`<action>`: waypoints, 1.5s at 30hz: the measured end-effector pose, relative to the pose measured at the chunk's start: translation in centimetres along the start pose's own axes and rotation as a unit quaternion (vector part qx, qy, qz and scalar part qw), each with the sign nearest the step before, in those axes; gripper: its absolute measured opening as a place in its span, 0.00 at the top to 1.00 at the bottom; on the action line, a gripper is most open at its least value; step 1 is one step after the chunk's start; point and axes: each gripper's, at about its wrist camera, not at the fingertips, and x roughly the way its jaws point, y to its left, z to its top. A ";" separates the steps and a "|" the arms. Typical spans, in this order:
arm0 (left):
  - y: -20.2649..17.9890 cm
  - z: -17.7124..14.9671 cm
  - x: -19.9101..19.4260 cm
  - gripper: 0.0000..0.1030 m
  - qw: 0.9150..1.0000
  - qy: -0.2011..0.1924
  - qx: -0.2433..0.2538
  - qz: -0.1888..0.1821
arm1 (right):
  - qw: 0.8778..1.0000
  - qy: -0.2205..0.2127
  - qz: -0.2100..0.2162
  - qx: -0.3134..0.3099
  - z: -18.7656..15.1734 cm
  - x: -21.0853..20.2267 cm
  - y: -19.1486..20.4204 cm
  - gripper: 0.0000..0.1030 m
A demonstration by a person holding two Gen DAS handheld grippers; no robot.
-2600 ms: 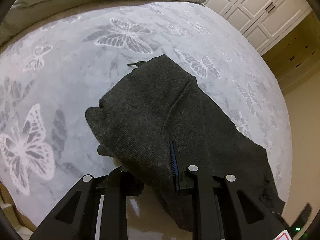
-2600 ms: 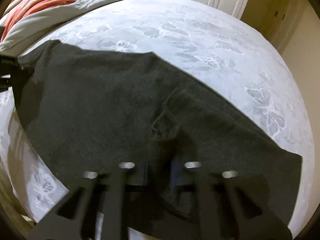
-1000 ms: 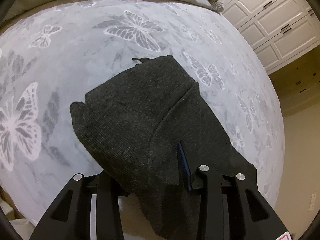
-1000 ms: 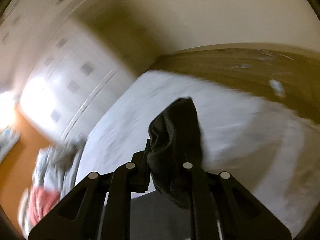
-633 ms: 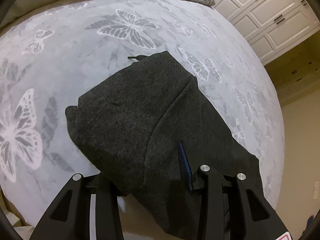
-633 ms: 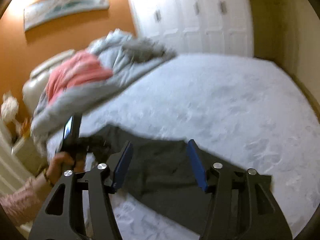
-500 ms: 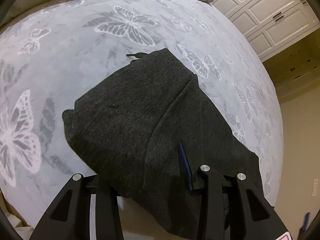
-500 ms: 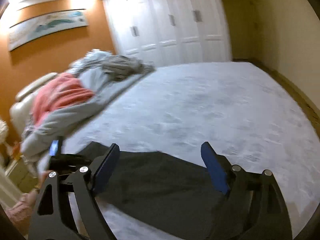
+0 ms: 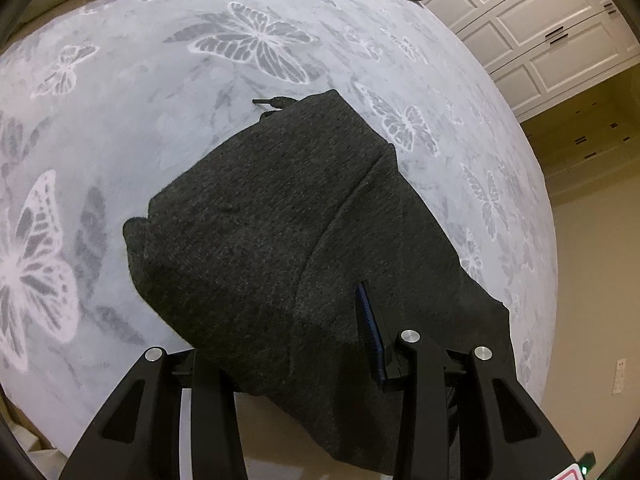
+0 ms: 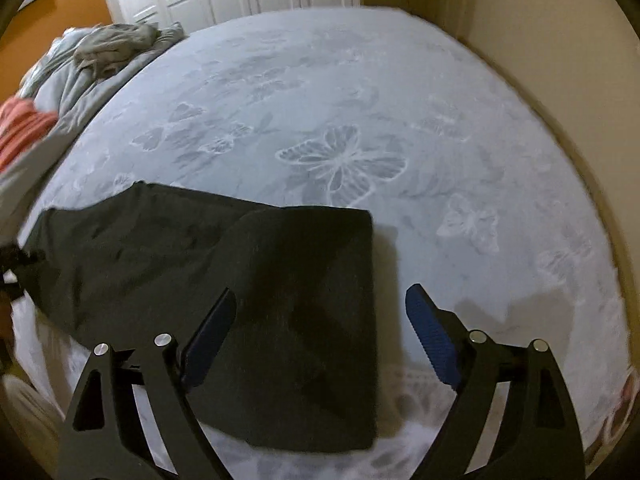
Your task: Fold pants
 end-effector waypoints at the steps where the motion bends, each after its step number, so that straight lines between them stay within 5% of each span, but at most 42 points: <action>1: 0.0 0.0 0.0 0.66 1.000 -0.001 0.001 0.001 | 1.000 -0.012 -0.008 -0.006 -0.7 -1.2 -0.1 0.18; 3: -0.1 -0.1 0.0 0.66 1.000 -0.003 0.004 0.005 | 0.999 -0.032 0.019 0.008 -1.6 -2.5 -0.6 0.18; 6: -0.3 -0.1 0.2 0.64 1.000 -0.003 -0.002 0.007 | 0.984 -0.053 0.132 0.105 -5.3 -4.2 -3.4 0.22; 10: -0.9 -0.3 0.2 0.61 1.000 -0.009 -0.009 0.008 | 0.984 -0.035 0.077 0.155 -7.3 -2.6 -5.5 0.20; 13: -1.3 -0.5 0.1 0.58 1.000 -0.016 -0.010 0.011 | 0.973 0.008 0.128 0.192 -6.6 0.8 -6.1 0.19; 16: -1.3 -0.6 0.2 0.58 1.000 -0.020 -0.016 0.014 | 0.980 0.036 0.138 0.139 -6.6 3.1 -3.4 0.53; 17: -1.2 -0.6 0.1 0.58 1.000 -0.020 -0.018 0.012 | 0.987 0.031 0.108 0.112 -6.4 3.0 -2.6 0.79; 20: -0.9 -0.5 0.1 0.58 1.000 -0.017 -0.021 0.005 | 0.977 -0.005 0.093 0.193 -6.0 1.6 -7.5 0.87; 22: -0.8 -0.4 0.3 0.58 1.000 -0.012 -0.015 0.006 | 0.973 -0.002 -0.001 0.232 -6.6 1.5 -11.3 0.85; 23: -0.7 -0.3 0.3 0.58 1.000 -0.011 -0.012 0.007 | 0.965 0.006 -0.006 0.263 -7.3 1.4 -13.0 0.84; 25: -0.7 -0.2 0.4 0.58 1.000 -0.008 -0.011 0.006 | 0.951 -0.013 0.047 0.305 -8.3 0.0 -14.4 0.77; 26: -0.8 -0.2 0.4 0.58 1.000 -0.008 -0.012 0.007 | 0.952 -0.031 0.055 0.300 -8.5 -1.5 -14.0 0.60; 27: -0.8 -0.2 0.4 0.58 1.000 -0.009 -0.012 0.006 | 0.958 -0.041 0.052 0.280 -8.3 -2.4 -13.1 0.38; 28: -0.8 -0.1 0.4 0.58 1.000 -0.009 -0.012 0.007 | 0.965 -0.047 0.053 0.253 -7.8 -3.1 -11.9 0.30; 34: -1.0 -0.3 0.5 0.54 1.000 -0.009 -0.015 0.006 | 0.996 -0.053 0.056 0.048 -2.8 -4.4 -0.5 0.25; 37: -0.8 -0.3 0.5 0.54 1.000 -0.005 -0.017 0.002 | 0.992 -0.043 0.097 -0.067 -3.4 -4.1 7.2 0.13; 41: -0.8 -0.4 0.5 0.54 1.000 0.000 -0.012 -0.002 | 0.963 -0.020 0.118 -0.241 -7.6 -2.0 18.4 0.11; 43: -0.9 -0.4 0.6 0.54 1.000 0.004 -0.001 0.000 | 0.947 -0.021 0.092 -0.308 -9.6 -0.2 21.7 0.18; 44: -1.0 -0.4 0.6 0.54 1.000 0.005 0.002 0.000 | 0.945 -0.015 0.080 -0.317 -10.0 0.7 22.1 0.58; 45: -1.0 -0.4 0.6 0.54 1.000 0.008 0.004 -0.001 | 0.947 -0.001 0.070 -0.314 -9.9 1.8 22.3 0.79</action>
